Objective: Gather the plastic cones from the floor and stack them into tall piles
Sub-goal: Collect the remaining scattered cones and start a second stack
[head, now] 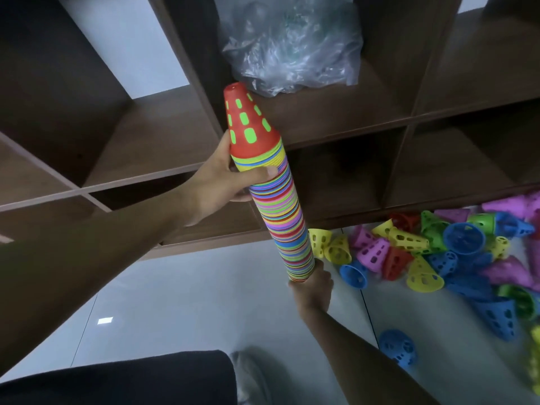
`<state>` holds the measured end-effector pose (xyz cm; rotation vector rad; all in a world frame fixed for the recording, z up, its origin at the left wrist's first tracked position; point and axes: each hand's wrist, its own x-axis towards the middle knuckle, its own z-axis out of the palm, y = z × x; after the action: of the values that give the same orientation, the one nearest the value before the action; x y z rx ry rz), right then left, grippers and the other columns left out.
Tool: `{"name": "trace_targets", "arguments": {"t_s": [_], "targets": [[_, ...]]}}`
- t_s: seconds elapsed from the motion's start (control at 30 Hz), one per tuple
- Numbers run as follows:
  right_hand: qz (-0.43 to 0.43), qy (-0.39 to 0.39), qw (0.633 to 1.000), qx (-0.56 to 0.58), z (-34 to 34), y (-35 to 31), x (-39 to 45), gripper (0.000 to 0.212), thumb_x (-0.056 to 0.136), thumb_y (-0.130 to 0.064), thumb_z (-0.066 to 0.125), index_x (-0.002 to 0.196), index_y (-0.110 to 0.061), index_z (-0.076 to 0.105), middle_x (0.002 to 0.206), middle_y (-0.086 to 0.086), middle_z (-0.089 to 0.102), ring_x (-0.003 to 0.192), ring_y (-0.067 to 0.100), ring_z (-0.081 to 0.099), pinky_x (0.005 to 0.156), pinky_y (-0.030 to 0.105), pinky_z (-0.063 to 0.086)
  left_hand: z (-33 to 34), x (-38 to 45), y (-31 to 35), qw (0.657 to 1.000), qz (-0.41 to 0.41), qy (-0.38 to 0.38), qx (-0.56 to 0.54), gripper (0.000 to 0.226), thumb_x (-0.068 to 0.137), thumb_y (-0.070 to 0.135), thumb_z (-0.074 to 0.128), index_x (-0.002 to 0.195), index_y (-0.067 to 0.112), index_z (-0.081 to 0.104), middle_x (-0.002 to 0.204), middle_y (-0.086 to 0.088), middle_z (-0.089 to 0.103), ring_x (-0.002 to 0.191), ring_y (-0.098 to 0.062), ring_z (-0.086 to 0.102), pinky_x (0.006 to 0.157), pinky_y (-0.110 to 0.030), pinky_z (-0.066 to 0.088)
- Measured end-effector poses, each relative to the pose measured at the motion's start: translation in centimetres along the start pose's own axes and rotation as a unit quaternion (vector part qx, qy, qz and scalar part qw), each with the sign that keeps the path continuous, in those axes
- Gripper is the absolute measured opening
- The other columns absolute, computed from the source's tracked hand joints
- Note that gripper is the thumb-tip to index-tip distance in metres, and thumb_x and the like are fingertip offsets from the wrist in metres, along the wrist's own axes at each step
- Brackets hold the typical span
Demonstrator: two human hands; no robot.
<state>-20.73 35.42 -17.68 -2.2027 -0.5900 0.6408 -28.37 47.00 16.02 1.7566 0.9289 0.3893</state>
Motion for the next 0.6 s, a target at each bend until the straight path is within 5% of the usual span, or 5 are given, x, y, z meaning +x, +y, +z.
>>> {"name": "trace_targets", "arguments": {"t_s": [0.2,0.37,0.6], "targets": [[-0.001,-0.042,0.999,0.015,1.6,-1.5,1.1,0.09,0.068,-0.029,0.092,0.142,-0.01,0.043,0.124,0.015,0.057,0.118,0.035,0.052,0.099,0.044,0.046,-1.1,1.5,-0.9,0.997,0.051,-0.019,0.046,0.076,0.084,0.03,0.078,0.147,0.035,0.034,0.129,0.011,0.066,0.118,-0.008,0.065,0.092,-0.036,0.059],[-0.076,-0.134,0.988,-0.028,2.7,-1.9,2.2,0.079,0.087,-0.02,0.076,0.153,-0.008,0.032,0.139,0.015,0.048,0.13,0.033,0.046,0.107,0.042,0.045,-1.6,2.1,-0.9,0.986,0.09,-0.015,0.14,0.081,0.078,0.048,0.078,0.146,0.039,0.035,0.127,0.02,0.067,0.114,0.0,0.064,0.096,-0.027,0.055],[-0.074,-0.136,0.987,-0.032,3.5,-3.0,3.0,0.077,0.086,-0.02,0.078,0.15,-0.008,0.037,0.139,0.014,0.05,0.129,0.032,0.049,0.105,0.041,0.047,-2.7,2.1,-1.7,0.967,0.123,0.015,0.221,0.081,0.081,0.053,0.074,0.148,0.035,0.033,0.126,0.025,0.064,0.106,0.01,0.063,0.081,-0.008,0.052]]}}
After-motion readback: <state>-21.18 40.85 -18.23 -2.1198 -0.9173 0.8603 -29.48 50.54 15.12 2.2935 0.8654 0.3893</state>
